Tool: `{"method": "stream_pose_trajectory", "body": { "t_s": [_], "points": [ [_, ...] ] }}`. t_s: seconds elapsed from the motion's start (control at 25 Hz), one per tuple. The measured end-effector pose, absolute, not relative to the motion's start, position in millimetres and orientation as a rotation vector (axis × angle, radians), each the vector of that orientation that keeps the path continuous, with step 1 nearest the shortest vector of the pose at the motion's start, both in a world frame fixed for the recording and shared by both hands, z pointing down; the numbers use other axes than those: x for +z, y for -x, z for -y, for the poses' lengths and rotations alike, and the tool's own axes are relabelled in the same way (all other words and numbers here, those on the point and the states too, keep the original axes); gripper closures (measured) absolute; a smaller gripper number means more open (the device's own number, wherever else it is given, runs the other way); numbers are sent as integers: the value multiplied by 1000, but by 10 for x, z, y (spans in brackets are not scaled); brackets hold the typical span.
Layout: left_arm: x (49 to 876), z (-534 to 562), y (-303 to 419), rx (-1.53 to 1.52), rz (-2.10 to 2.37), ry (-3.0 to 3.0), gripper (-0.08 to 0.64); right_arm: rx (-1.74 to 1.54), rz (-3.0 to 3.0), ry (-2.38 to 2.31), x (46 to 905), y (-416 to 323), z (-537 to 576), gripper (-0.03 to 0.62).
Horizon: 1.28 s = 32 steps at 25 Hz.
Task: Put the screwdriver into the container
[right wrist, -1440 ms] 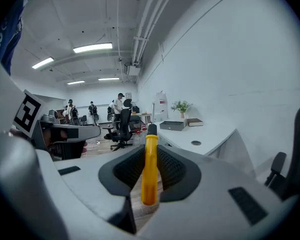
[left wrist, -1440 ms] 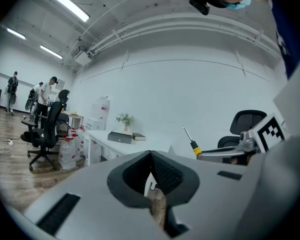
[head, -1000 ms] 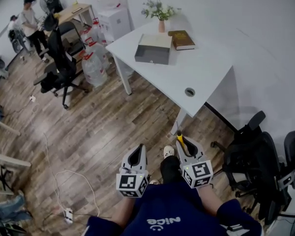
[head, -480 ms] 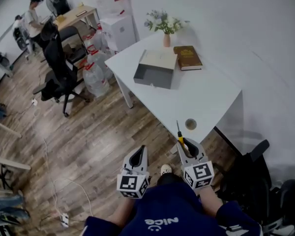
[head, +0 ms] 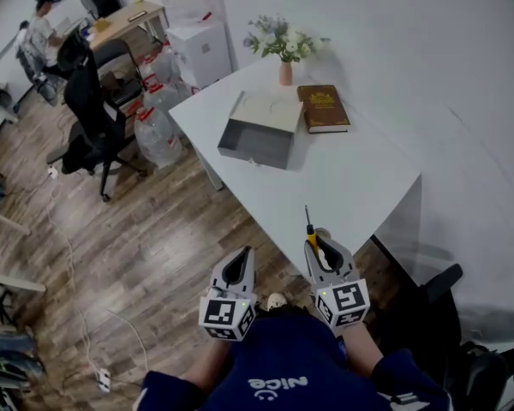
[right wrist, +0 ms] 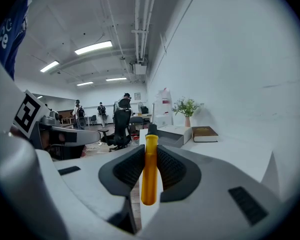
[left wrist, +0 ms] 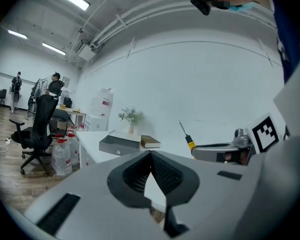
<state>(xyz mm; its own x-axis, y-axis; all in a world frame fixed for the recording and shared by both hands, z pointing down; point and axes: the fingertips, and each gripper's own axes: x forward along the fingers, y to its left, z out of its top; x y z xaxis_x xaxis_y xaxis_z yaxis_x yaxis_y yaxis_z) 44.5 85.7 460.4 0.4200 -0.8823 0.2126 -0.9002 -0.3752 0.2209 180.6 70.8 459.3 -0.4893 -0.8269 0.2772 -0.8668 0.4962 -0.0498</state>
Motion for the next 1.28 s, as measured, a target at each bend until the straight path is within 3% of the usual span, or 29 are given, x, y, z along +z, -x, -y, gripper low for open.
{"method": "stream_pose_trajectory", "body": {
  "t_s": [0.36, 0.64, 1.28],
  "points": [
    [4653, -526, -469, 69, 1532, -2384, 545, 415, 2596, -1530, 4418, -2030, -334, 500],
    [4713, 87, -197, 41, 1538, -2362, 545, 309, 2549, -1574, 4318, -2017, 102, 500],
    [4625, 1579, 374, 70, 1419, -2455, 545, 209, 2477, -1539, 4109, -1353, 1403, 500]
  ]
}}
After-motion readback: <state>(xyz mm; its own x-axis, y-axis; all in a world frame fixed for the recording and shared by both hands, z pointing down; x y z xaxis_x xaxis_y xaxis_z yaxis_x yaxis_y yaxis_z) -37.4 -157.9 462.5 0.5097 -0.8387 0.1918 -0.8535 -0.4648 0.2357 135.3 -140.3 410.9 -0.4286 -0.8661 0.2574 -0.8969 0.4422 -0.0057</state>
